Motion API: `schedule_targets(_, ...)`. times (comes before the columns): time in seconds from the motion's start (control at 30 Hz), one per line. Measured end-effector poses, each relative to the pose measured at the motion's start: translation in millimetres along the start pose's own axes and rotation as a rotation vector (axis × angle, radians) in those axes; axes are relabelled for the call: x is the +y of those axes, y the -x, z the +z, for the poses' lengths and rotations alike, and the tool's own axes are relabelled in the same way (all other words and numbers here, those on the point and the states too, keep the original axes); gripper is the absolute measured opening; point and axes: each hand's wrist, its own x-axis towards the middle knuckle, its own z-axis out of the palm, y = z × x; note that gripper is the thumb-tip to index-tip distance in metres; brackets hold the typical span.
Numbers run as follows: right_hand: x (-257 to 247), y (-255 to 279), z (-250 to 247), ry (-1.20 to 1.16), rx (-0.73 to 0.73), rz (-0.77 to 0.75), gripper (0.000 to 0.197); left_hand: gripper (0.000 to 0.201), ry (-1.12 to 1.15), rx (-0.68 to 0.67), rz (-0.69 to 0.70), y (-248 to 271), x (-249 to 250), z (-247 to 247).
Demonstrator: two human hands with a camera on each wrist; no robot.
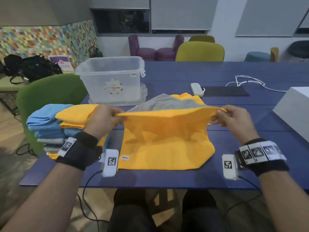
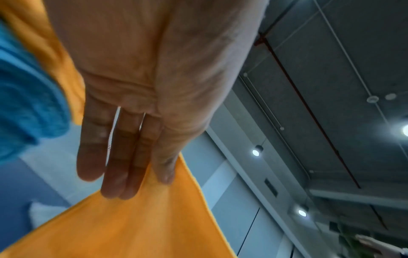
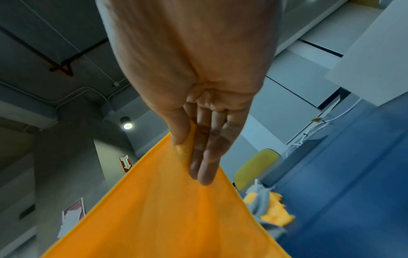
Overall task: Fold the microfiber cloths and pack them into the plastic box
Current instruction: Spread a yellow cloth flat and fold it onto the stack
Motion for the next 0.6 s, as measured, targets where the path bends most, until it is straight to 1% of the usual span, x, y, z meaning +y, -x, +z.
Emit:
schedule_targets(0.07,20.7,21.9,0.4,0.019,-0.079,0.052,0.019,0.010,-0.118,-0.061,0.016,18.2,-15.8,13.3)
schedule_targets(0.13,39.2,41.2,1.5,0.090,-0.174,0.092,0.014,0.013,-0.184,-0.096,0.003,34.2,-29.4,26.0)
schedule_targets(0.23,60.9,62.2,6.0,0.312,-0.283,0.100,0.009,0.016,-0.258,-0.163,-0.073,53.4,-40.8,43.9)
schedule_targets(0.3,63.7,73.7,9.0,0.372,-0.310,0.118,0.012,0.021,-0.301,-0.195,-0.108,63.2,-43.6,53.4)
schedule_targets(0.33,61.6,78.2,9.7,0.364,-0.315,0.123,0.015,0.024,-0.311,-0.206,-0.117,68.1,-43.1,56.2)
schedule_targets(0.4,53.0,84.2,10.3,0.316,-0.289,0.163,0.040,0.035,-0.278,-0.232,-0.141,75.3,-42.8,58.6)
schedule_targets(0.43,48.9,84.6,10.6,0.291,-0.258,0.199,0.048,0.043,-0.250,-0.240,-0.161,77.7,-42.8,58.2)
schedule_targets(0.47,45.3,83.6,11.3,0.285,-0.225,0.230,0.051,0.051,-0.229,-0.230,-0.182,78.9,-43.3,57.9)
schedule_targets(0.5,43.5,82.2,13.0,0.300,-0.196,0.245,0.048,0.056,-0.222,-0.208,-0.196,79.8,-43.3,58.2)
schedule_targets(0.6,44.6,76.4,22.5,0.334,-0.152,0.280,0.017,0.057,-0.258,-0.106,-0.262,78.7,-45.9,65.3)
